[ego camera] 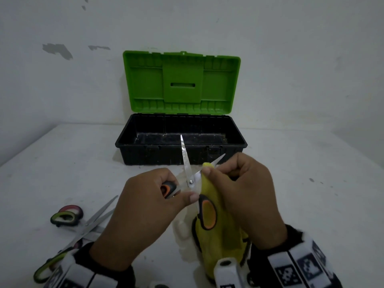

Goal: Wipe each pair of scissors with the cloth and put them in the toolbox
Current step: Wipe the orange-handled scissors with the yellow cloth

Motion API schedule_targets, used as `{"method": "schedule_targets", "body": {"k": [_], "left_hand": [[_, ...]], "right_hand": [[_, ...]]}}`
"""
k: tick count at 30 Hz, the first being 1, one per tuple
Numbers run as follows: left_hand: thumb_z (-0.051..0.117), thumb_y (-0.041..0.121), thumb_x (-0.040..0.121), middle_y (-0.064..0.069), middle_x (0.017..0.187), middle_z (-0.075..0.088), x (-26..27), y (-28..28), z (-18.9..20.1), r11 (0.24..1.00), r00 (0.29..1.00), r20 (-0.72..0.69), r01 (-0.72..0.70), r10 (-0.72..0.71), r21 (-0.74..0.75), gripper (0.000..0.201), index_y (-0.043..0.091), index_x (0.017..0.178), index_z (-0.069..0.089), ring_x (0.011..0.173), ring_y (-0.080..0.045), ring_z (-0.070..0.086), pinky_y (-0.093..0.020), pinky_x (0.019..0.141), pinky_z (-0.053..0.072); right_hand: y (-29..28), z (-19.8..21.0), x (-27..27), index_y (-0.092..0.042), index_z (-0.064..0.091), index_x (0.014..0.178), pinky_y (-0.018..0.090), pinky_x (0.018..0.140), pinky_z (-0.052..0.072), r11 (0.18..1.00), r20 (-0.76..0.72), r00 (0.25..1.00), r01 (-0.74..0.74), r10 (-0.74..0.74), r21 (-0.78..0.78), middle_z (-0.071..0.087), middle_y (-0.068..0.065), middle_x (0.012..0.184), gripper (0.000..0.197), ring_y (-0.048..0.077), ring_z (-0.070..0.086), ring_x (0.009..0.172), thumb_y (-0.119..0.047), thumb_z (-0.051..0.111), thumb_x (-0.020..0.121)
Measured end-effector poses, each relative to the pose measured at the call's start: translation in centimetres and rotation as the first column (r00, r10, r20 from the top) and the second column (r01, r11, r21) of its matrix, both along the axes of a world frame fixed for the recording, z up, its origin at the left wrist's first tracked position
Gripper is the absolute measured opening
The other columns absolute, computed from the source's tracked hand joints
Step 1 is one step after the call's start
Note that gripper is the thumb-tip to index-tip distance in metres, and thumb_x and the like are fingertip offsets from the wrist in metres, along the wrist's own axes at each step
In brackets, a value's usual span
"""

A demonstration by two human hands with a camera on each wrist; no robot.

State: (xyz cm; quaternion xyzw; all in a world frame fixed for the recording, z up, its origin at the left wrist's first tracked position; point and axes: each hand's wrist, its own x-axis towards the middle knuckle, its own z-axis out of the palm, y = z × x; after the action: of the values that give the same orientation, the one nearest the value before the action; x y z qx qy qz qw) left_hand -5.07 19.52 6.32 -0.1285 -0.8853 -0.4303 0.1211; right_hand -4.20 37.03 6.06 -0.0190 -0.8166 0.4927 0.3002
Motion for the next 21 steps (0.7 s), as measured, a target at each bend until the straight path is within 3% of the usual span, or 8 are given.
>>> {"method": "schedule_targets", "body": {"k": [3, 7, 11, 16, 21], "left_hand": [[0.078, 0.056, 0.061, 0.005, 0.056, 0.052, 0.0, 0.0, -0.1, 1.000, 1.000, 0.000, 0.011, -0.011, 0.029, 0.036, 0.025, 0.066, 0.059, 0.056, 0.002, 0.050, -0.008, 0.051, 0.040], [0.080, 0.057, 0.058, 0.005, 0.052, 0.051, 0.0, -0.5, -0.1, 0.999, 0.999, 0.032, 0.017, -0.018, 0.049, 0.037, 0.025, 0.063, 0.060, 0.048, -0.001, 0.047, -0.010, 0.047, 0.040], [0.079, 0.056, 0.058, 0.007, 0.051, 0.049, 0.1, -0.4, -0.1, 0.998, 0.999, 0.018, 0.043, -0.043, 0.052, 0.036, 0.027, 0.061, 0.059, 0.050, 0.000, 0.048, -0.011, 0.049, 0.041], [0.079, 0.057, 0.056, 0.010, 0.049, 0.048, 0.1, -0.8, 0.2, 0.996, 0.998, 0.027, 0.056, -0.058, 0.071, 0.039, 0.024, 0.060, 0.059, 0.045, -0.003, 0.043, -0.013, 0.047, 0.039], [0.077, 0.059, 0.055, 0.011, 0.052, 0.052, 0.4, -0.5, 0.4, 0.995, 0.998, 0.012, 0.067, -0.068, 0.076, 0.040, 0.024, 0.060, 0.059, 0.046, -0.002, 0.045, -0.013, 0.048, 0.041]], "right_hand": [[0.8, 0.2, -0.5, -0.020, 0.062, 0.066, 0.015, 0.050, 0.046, 0.995, -0.013, 0.997, 0.074, -0.075, -0.063, 0.066, -0.005, 0.063, 0.026, 0.007, 0.062, 0.060, -0.035, 0.080, 0.076], [0.1, 0.3, 0.4, -0.022, 0.059, 0.064, 0.013, 0.051, 0.046, 0.999, 0.004, 1.000, -0.012, 0.012, -0.030, 0.065, -0.003, 0.063, 0.026, 0.008, 0.061, 0.060, -0.031, 0.080, 0.076], [1.4, 0.5, -0.4, -0.018, 0.061, 0.064, 0.010, 0.048, 0.042, 0.991, -0.022, 0.995, 0.091, -0.093, -0.098, 0.064, -0.004, 0.060, 0.027, 0.004, 0.059, 0.056, -0.032, 0.082, 0.075], [0.7, 0.6, 0.5, -0.018, 0.061, 0.064, 0.011, 0.048, 0.043, 0.995, 0.007, 1.000, -0.001, 0.001, -0.097, 0.067, -0.002, 0.063, 0.026, 0.006, 0.060, 0.055, -0.029, 0.081, 0.076], [1.7, 1.0, 0.0, -0.016, 0.063, 0.065, 0.010, 0.049, 0.042, 0.987, -0.027, 0.997, 0.072, -0.077, -0.142, 0.066, -0.007, 0.062, 0.027, 0.001, 0.058, 0.054, -0.032, 0.082, 0.075]]}}
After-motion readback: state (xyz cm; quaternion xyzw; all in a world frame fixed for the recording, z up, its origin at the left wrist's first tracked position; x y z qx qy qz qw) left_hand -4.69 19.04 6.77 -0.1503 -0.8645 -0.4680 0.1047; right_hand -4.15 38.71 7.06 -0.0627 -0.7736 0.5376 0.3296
